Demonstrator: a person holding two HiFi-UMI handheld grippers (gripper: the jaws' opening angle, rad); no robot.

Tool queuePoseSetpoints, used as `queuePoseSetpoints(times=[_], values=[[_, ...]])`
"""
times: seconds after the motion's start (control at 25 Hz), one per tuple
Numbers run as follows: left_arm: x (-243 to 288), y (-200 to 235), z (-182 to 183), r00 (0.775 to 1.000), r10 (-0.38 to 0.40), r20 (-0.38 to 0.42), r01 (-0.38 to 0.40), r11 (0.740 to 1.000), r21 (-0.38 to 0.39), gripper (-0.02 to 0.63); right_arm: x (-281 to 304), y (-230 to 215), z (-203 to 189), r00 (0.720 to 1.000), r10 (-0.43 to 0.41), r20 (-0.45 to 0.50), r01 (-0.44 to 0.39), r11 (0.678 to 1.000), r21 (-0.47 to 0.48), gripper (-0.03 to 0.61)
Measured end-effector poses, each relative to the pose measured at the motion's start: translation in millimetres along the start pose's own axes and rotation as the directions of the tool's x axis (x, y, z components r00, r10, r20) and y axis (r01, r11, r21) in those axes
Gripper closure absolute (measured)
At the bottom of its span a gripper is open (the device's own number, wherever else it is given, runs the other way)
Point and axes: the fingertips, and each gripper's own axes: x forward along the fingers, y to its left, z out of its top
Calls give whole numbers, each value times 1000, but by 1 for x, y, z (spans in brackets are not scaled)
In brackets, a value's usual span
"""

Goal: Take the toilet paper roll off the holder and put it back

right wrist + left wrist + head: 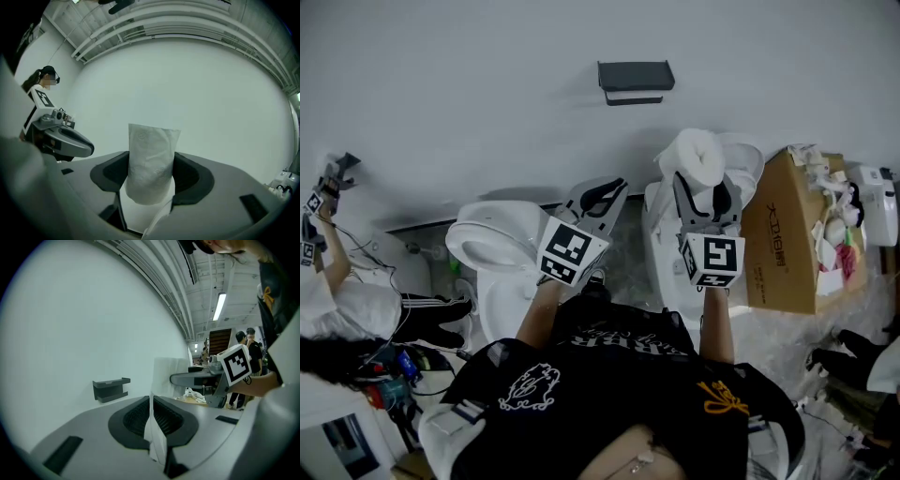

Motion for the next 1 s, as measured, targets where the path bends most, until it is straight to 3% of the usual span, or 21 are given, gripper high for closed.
queuePoseSetpoints(times=[0.4, 0.68, 1.0], values=[[6, 2, -3, 1000, 6, -11, -6, 1000, 3, 584, -7, 0, -33, 998, -3, -66, 7, 998, 62, 295], [14, 11, -3, 1000, 8, -12, -8, 1000, -8, 584, 4, -12, -20, 999, -10, -46, 13, 997, 70, 295], [12, 38, -2, 1000, 16, 5, -16, 1000, -14, 584, 52, -13, 21, 1000, 18, 22, -19, 999, 51, 295]])
